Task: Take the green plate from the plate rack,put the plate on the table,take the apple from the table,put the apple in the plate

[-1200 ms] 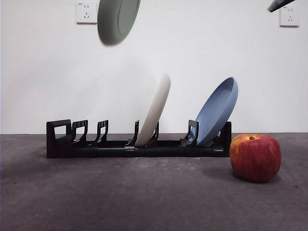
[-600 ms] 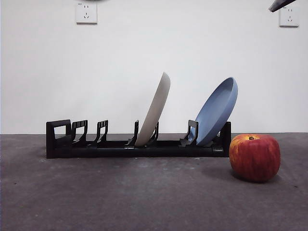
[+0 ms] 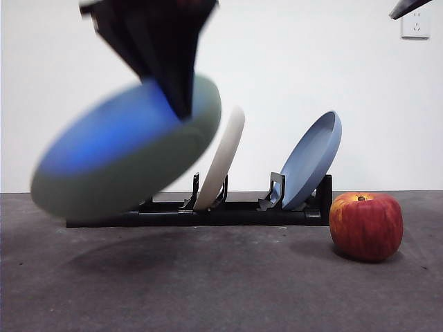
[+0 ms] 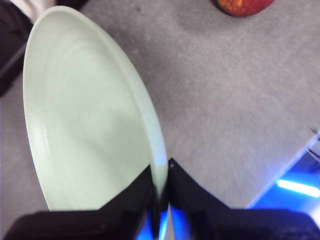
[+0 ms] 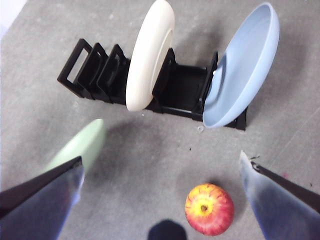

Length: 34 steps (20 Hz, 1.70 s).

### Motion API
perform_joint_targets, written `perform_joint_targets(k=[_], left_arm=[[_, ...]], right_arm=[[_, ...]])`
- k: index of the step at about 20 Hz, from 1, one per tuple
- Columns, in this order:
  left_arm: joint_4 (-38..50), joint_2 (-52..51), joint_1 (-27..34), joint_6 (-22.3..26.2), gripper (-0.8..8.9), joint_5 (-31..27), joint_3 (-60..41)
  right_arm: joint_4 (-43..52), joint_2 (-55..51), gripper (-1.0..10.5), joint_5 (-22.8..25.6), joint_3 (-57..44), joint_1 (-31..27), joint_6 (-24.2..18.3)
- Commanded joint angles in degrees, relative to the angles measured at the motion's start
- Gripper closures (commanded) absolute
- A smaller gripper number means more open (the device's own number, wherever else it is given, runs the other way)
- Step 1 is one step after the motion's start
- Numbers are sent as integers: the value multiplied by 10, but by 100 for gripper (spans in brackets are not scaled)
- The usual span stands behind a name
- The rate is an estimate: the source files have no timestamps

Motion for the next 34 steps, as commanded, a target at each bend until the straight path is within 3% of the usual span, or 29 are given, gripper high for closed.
perform_joint_targets(k=[1,5,9,15,17,20,23,25,30,34], left_arm=[[27,19,-2,-9,822,-7,-13],[40,79,-2,-7,822,-40,-13],[66,151,-2,-6,822,-36,-13],[84,228,-2,-7,813,55,-13],[89,235,-2,-7,813,58,-13],[92,236,-1,-7,805,58,-13],[90,236,3,-7,614,58,-13],[91,236,4,-7,556,58,-13],[90,194,8,-6,557,58,-12],[91,65,6,-7,557,58,-11]], right_arm=[[2,2,352,0,4,0,-4],[2,2,352,0,4,0,-3],[-3,2,352,0,4,0,0],[-8,2,352,0,4,0,0],[-9,2,352,0,4,0,0],[-10,2,352,0,4,0,0],[-11,2,352,0,4,0,0],[-11,2,352,0,4,0,0],[-13,2,352,0,4,0,0],[-15,2,352,0,4,0,0]])
